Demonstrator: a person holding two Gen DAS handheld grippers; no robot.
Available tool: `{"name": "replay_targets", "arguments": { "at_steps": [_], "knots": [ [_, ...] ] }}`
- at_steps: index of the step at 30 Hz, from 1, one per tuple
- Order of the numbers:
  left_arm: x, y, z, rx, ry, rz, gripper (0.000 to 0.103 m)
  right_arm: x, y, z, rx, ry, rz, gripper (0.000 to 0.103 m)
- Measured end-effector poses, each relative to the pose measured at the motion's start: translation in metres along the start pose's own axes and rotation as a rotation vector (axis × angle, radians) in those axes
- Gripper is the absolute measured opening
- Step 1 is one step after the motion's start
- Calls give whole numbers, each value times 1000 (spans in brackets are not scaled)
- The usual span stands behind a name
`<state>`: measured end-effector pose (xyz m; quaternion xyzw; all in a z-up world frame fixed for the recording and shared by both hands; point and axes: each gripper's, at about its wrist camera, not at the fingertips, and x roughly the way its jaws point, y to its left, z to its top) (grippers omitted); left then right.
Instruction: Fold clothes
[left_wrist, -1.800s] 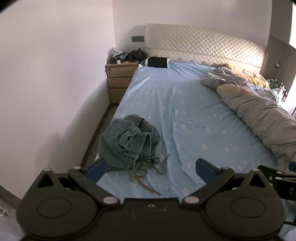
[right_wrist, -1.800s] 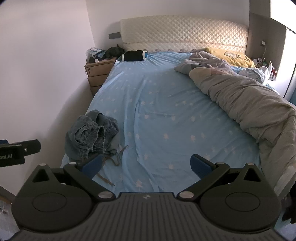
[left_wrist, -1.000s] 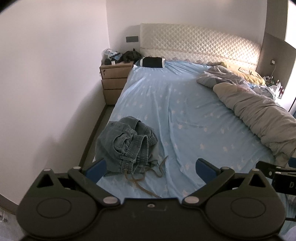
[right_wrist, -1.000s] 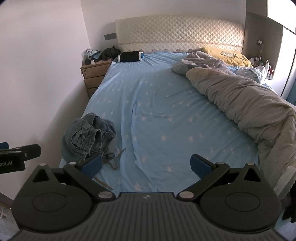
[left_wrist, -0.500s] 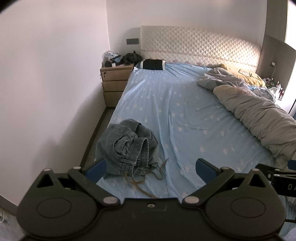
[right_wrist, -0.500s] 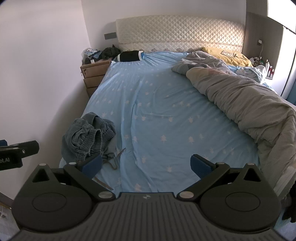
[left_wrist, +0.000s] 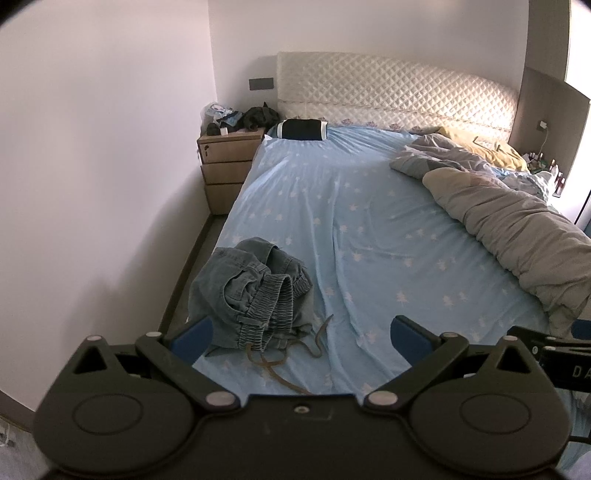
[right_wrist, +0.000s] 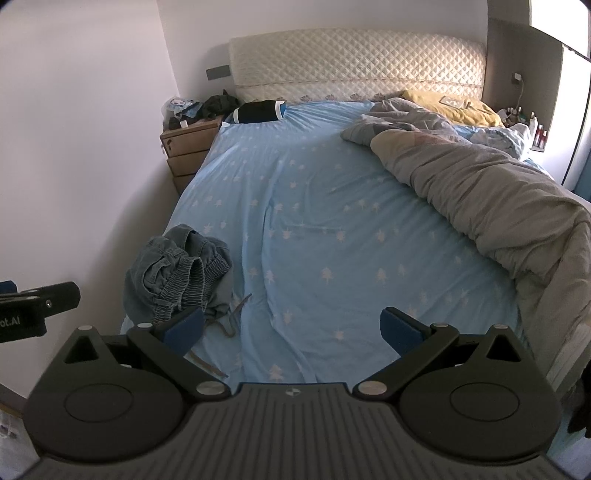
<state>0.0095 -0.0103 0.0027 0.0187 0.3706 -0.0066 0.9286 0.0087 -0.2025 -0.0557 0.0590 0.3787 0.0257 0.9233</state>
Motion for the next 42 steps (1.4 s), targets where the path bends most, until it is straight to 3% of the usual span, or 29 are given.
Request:
{"name": "replay_targets", "arguments": {
  "at_steps": [13,22,30,37,42],
  "knots": [
    [-3,-10,-1,4,9,49,103,-2,-7,-4,3,-3,22,103],
    [8,-10,-8,-41,25,174,102,4,-26,-9,-21,-5,138,103],
    [36,-12,-13,-44,64,270,94,20,-33,-11,-68,15,198,103],
    [91,0,-10,9,94,218,84,42,-28,-1,-44,52,217,97],
    [151,20,0,65,93,157,76,57,-6,13,-30,84,165,96]
  ]
}}
